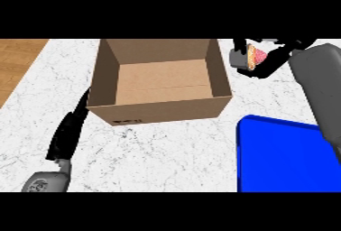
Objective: Pick the cupcake from the tray and place it in the cardboard box
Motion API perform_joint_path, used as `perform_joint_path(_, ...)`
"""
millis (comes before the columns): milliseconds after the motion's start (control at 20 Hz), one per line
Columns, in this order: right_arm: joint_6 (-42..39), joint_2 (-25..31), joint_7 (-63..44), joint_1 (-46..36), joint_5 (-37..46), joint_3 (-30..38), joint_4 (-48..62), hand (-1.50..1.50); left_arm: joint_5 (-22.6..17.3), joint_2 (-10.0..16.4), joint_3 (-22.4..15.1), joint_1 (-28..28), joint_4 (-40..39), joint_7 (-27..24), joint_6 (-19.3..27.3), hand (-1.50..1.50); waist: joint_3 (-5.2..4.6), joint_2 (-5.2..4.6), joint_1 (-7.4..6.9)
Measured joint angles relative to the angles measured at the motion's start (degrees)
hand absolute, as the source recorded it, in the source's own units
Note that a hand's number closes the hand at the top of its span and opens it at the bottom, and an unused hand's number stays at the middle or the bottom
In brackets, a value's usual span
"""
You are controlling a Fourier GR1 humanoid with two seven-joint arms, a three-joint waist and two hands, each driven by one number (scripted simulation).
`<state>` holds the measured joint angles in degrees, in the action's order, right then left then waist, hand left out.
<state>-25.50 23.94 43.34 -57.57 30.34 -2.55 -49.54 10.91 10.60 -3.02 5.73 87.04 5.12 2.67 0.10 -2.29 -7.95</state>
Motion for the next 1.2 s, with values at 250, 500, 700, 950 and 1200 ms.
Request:
perform_joint_path(250,-0.5,-3.3,-0.3,-8.4,-2.5,-0.8,7.5,1.5,-0.2,0.4,1.1,-0.8,-0.1,0.3,0.4,0.0,-0.07,0.6,1.67)
perform_joint_path(500,0.6,-8.6,-1.5,-15.9,-2.4,-2.5,14.8,1.5,-0.4,0.6,1.8,-1.5,-0.2,-0.2,0.4,0.0,-0.14,0.87,2.64)
perform_joint_path(700,2.3,-13.0,-1.0,-19.5,-1.3,-4.0,20.1,1.5,-0.6,0.6,2.8,-0.4,-1.2,0.2,0.7,0.0,-0.15,0.97,3.54)
perform_joint_path(950,3.9,-18.8,-1.4,-22.9,1.0,-6.1,25.4,1.5,-0.6,0.6,2.9,-2.7,0.1,-0.3,0.6,0.0,-0.17,1.24,4.12)
perform_joint_path(1200,6.6,-22.4,-0.8,-24.0,2.7,-9.2,30.4,1.5,-0.6,0.9,2.8,-2.6,1.4,0.5,0.0,0.0,-0.19,1.12,3.62)
